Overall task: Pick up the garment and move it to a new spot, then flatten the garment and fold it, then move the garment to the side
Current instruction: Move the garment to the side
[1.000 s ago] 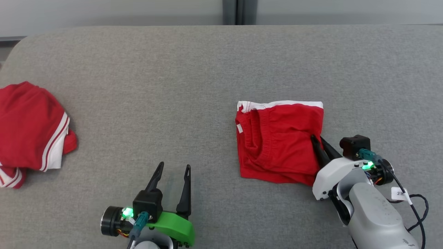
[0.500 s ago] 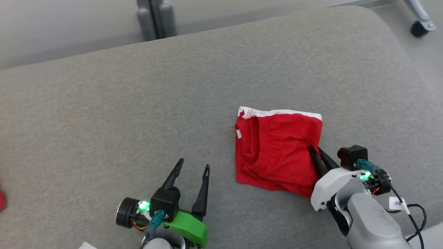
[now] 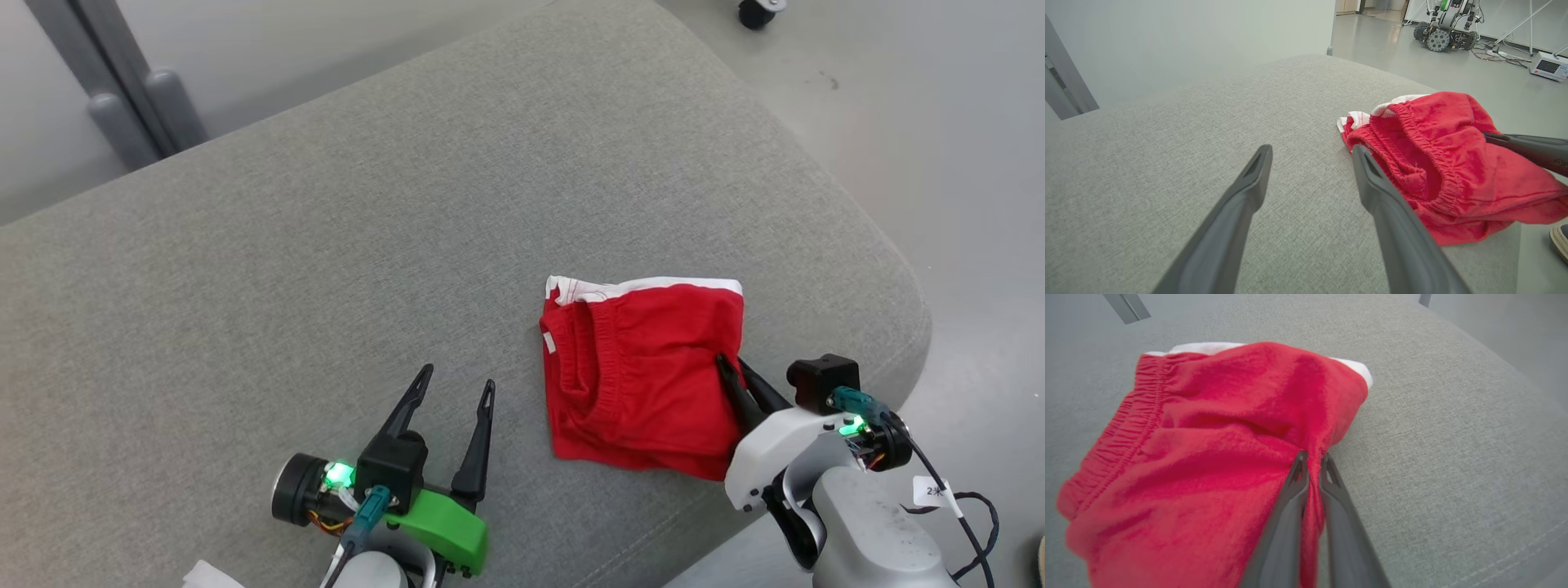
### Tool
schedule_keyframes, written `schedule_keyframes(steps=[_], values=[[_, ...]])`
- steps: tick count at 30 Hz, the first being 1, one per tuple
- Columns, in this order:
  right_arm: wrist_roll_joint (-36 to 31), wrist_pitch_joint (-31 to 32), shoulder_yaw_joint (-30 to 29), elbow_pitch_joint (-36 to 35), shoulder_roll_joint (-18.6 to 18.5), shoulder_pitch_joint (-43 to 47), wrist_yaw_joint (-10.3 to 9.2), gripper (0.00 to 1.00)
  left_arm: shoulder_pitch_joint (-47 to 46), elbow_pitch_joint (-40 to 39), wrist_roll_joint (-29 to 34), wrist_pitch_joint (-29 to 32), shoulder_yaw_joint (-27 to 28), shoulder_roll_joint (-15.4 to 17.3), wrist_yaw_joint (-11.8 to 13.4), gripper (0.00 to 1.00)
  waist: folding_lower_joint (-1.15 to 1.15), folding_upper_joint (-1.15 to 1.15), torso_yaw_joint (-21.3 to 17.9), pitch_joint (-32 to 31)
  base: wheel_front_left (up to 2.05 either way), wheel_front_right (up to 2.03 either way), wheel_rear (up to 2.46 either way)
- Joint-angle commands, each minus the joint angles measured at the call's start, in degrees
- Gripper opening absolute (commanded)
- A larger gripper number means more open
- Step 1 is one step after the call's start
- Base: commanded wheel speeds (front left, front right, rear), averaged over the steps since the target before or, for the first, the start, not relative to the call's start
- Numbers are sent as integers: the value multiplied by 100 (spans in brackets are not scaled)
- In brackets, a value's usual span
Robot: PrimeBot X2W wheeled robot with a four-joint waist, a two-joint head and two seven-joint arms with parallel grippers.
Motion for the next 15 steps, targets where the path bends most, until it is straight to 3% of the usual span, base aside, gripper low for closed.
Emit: schedule_keyframes(steps=[1, 7, 15], values=[[-95, 0, -46, -23, -13, -5, -10, 0, -96, 19, 58, -3, 28, 39, -33, 100, 0, 0, -216, 156, 0, 0, 0], [-539, 0, -314, -14, -53, -555, -10, 0, -275, 92, 281, -3, 132, 40, -126, 100, 0, 0, 171, 546, 0, 0, 0], [-1064, 0, -596, 490, -557, -1975, -11, 0, -659, 41, 604, -3, 343, 97, -266, 100, 0, 0, 851, 1292, 0, 0, 0]])
